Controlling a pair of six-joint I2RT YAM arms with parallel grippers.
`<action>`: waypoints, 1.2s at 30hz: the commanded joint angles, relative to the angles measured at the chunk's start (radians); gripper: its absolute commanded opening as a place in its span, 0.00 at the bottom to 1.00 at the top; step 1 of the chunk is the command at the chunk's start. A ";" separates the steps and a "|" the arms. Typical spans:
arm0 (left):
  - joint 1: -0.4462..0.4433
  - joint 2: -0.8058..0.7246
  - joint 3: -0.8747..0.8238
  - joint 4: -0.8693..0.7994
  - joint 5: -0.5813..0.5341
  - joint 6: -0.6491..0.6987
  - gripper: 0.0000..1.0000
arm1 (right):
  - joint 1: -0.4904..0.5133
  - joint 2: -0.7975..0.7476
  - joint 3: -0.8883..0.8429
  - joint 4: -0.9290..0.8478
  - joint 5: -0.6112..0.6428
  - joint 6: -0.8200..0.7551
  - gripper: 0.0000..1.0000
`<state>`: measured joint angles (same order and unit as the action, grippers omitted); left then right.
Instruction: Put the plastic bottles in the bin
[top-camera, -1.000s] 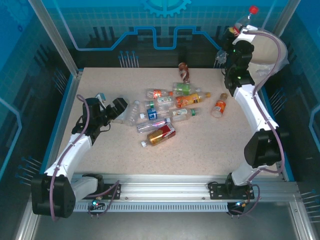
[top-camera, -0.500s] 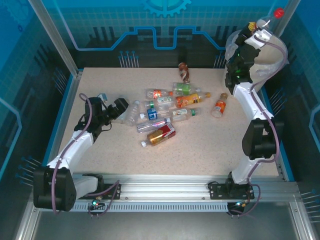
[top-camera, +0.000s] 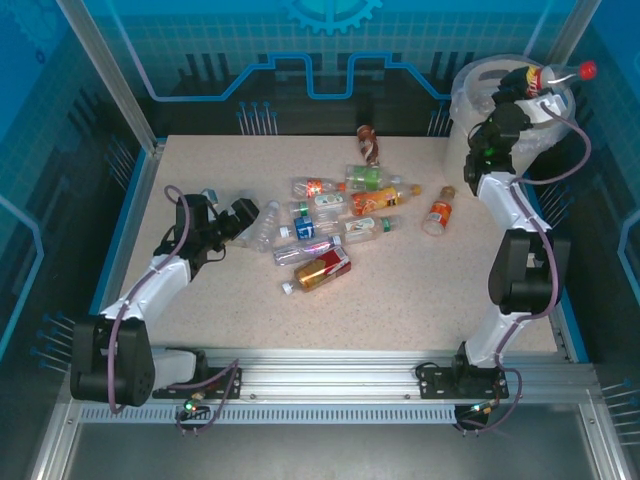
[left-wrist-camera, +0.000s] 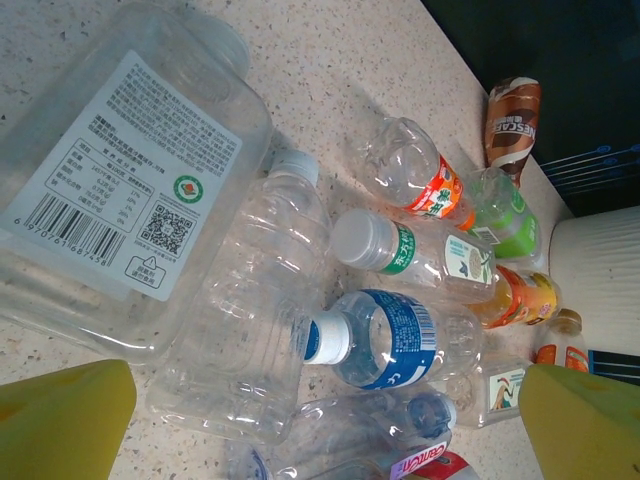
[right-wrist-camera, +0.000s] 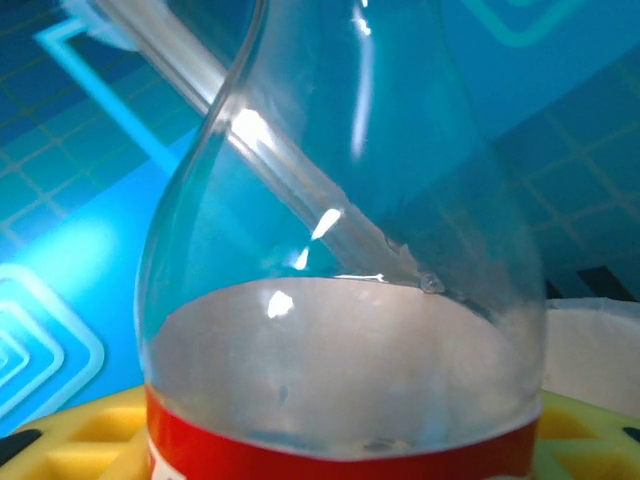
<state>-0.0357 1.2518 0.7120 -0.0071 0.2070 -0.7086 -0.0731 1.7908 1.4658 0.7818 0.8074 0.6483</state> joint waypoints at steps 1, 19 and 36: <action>-0.004 0.019 0.004 0.043 0.006 -0.008 0.99 | -0.037 0.007 -0.010 -0.020 -0.009 0.115 0.60; -0.004 0.069 0.006 0.029 -0.007 0.024 0.99 | -0.068 0.116 0.110 -0.273 -0.328 -0.136 0.64; -0.005 0.098 0.031 -0.018 -0.011 0.039 0.99 | -0.063 0.020 0.180 -0.651 -0.719 -0.222 0.71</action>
<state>-0.0357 1.3331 0.7120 0.0044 0.2031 -0.6975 -0.1387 1.8400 1.6066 0.2295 0.2115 0.4744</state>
